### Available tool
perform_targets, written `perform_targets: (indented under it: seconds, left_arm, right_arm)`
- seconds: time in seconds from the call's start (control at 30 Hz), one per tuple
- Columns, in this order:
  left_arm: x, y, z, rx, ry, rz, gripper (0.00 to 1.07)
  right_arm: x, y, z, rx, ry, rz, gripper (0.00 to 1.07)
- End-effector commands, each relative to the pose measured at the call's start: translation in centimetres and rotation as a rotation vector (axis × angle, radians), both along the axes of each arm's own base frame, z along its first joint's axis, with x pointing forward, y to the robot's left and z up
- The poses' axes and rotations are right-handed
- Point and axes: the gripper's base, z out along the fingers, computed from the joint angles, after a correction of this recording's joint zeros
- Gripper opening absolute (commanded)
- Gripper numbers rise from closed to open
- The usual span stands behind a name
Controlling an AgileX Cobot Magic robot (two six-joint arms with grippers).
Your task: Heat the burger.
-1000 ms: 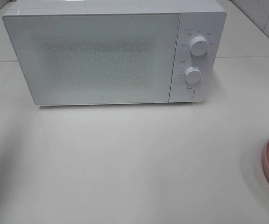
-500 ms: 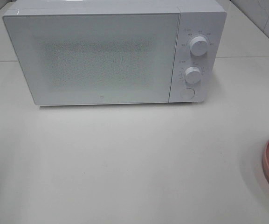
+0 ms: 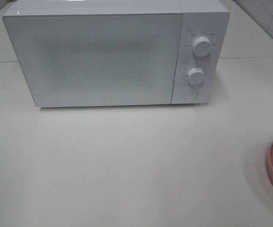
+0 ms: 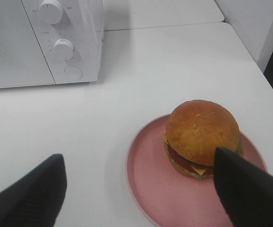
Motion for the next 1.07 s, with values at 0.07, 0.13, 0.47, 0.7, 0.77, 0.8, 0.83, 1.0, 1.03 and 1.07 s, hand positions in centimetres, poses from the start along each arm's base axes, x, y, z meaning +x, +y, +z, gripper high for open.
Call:
perform_targets:
  seconds: [0.07,0.13,0.47,0.7,0.77,0.8,0.83,1.0,1.03,1.07]
  left_arm:
    - [-1.0,0.0,0.1,-0.001,-0.077,-0.003,0.98]
    - [-2.0,0.0,0.1,-0.002,-0.141,-0.003,0.98]
    - [-3.1,0.1,0.1,0.0,-0.217,0.003,0.98]
    - [-3.1,0.1,0.1,0.0,-0.217,0.003,0.98]
    - [-3.1,0.1,0.1,0.0,-0.217,0.003,0.98]
    - [-3.1,0.1,0.1,0.0,-0.217,0.003,0.98]
    - [-3.1,0.1,0.1,0.0,-0.217,0.003,0.98]
    - [-3.1,0.1,0.1,0.0,-0.216,0.003,0.98]
    - [-3.1,0.1,0.1,0.0,-0.216,0.003,0.98]
    - [-3.1,0.1,0.1,0.0,-0.212,0.003,0.98]
  right_arm:
    - [-0.4,0.0,0.0,-0.006,-0.037,-0.001,0.76]
    - [-0.4,0.0,0.0,-0.006,-0.037,-0.001,0.76]
    - [-0.4,0.0,0.0,-0.006,-0.036,-0.001,0.76]
    - [-0.4,0.0,0.0,-0.006,-0.036,-0.001,0.76]
    - [-0.4,0.0,0.0,-0.006,-0.036,-0.001,0.76]
    - [-0.4,0.0,0.0,-0.006,-0.036,-0.001,0.76]
    - [-0.4,0.0,0.0,-0.006,-0.036,-0.001,0.76]
    - [-0.4,0.0,0.0,-0.006,-0.036,-0.001,0.76]
    - [-0.4,0.0,0.0,-0.006,-0.036,-0.001,0.76]
    - [-0.4,0.0,0.0,-0.006,-0.036,-0.001,0.76]
